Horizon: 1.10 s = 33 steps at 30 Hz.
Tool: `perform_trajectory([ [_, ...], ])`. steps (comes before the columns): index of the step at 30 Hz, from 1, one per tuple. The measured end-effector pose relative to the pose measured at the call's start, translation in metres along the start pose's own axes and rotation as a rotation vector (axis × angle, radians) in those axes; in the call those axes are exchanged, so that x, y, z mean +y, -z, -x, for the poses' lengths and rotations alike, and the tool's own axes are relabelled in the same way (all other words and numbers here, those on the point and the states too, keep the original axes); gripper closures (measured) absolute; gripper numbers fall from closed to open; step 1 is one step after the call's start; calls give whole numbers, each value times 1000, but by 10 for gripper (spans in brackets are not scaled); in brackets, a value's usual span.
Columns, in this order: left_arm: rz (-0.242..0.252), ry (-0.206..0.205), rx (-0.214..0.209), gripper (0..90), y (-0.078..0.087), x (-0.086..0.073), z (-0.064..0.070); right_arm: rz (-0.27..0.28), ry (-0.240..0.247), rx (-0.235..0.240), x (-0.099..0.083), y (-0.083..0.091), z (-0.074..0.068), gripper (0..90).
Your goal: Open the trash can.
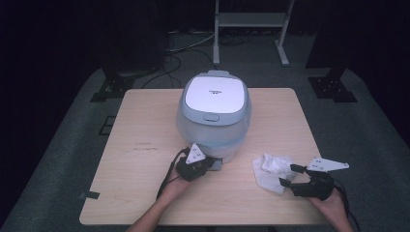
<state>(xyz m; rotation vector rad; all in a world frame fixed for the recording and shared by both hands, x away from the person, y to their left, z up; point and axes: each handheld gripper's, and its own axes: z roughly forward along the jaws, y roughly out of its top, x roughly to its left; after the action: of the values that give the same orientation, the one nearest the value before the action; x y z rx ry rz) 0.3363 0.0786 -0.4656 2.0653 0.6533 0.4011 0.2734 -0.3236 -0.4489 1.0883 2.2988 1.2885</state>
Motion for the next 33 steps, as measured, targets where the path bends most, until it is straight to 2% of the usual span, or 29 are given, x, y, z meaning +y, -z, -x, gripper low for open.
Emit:
perform_trajectory([
  [7,16,14,13,769,0,-4,0,0,2,-5,0,1,-1,246],
  [10,17,4,24,769,-1,-5,1,-2,6,-7,1,0,-1,246],
  [18,11,12,39,771,-2,-5,3,-6,8,1,1,-1,-2,246],
  [33,-36,-8,52,771,-5,-4,6,-24,9,9,1,-6,-3,246],
])
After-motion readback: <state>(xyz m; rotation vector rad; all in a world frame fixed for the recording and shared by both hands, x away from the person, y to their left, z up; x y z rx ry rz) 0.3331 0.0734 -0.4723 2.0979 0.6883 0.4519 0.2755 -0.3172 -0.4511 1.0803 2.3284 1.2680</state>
